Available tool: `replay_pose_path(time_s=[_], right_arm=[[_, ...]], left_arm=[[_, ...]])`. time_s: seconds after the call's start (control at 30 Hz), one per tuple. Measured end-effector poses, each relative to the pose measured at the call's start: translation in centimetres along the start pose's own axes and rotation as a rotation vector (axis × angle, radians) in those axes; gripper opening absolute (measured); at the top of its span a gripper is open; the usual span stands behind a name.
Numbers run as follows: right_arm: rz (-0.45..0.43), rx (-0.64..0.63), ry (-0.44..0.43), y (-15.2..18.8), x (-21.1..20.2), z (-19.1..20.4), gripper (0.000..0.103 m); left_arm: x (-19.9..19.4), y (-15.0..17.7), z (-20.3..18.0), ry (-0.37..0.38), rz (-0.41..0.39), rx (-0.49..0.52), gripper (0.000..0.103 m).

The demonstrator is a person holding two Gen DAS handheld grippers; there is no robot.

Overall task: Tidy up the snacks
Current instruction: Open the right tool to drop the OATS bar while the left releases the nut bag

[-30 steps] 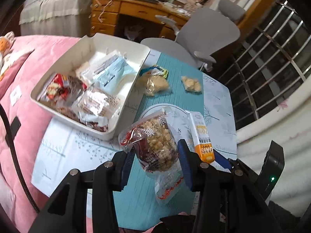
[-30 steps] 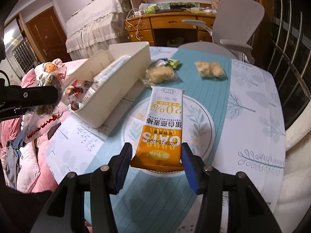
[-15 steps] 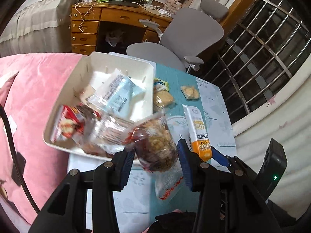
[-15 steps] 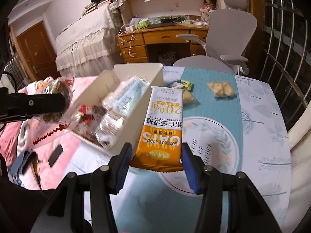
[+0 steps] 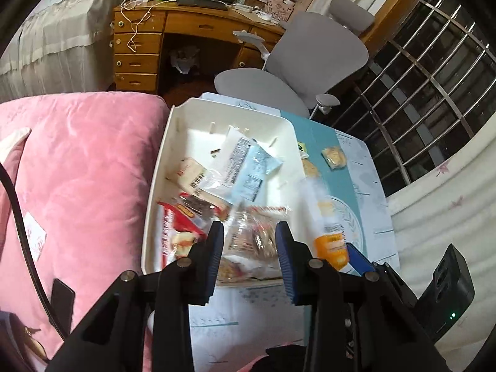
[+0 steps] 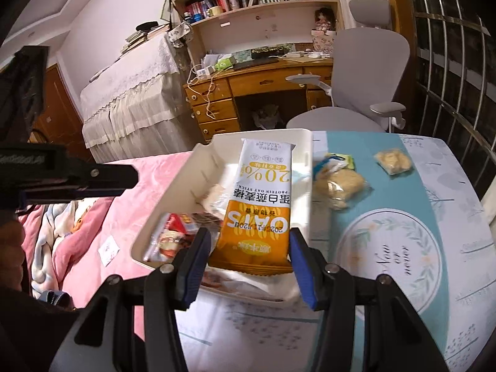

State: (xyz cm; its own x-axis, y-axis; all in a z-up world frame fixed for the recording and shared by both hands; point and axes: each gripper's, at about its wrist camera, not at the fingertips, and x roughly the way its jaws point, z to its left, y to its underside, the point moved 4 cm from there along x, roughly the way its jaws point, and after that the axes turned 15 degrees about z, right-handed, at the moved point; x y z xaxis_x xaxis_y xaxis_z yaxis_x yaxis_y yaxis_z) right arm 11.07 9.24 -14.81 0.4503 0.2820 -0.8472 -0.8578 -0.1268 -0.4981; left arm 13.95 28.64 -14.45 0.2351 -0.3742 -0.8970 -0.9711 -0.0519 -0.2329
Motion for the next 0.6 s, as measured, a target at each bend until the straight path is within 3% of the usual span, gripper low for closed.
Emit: replay_pose_path(time_s=[0.03,0.07,0.1,0.33,0.6], right_arm=[[0.011,0.001,0.001,0.0,0.3,0.4,0.061],[0.03,0.009,0.007,0.1,0.7,0.6,0.072],[0.041,0.019,0.007,0.3,0.9,0.8,0.073],[0.102,0.069,0.034,1.7,1.2,1.1,0.073],[0.185,0.178,0.051,3.2,0.9,-1.7,0.073]], left_arm=[[0.1,0.0,0.2,-0.002,0.005,0.005,0.033],[0.2,0.1,0.6,-0.002,0.013,0.011,0.033],[0.3,0.2,0.7,-0.003,0.018,0.015,0.033],[1.6,1.0,1.1,-0.017,0.081,0.043,0.042],[3.1,1.4,-0.1,-0.026,0.129,0.059,0.059]])
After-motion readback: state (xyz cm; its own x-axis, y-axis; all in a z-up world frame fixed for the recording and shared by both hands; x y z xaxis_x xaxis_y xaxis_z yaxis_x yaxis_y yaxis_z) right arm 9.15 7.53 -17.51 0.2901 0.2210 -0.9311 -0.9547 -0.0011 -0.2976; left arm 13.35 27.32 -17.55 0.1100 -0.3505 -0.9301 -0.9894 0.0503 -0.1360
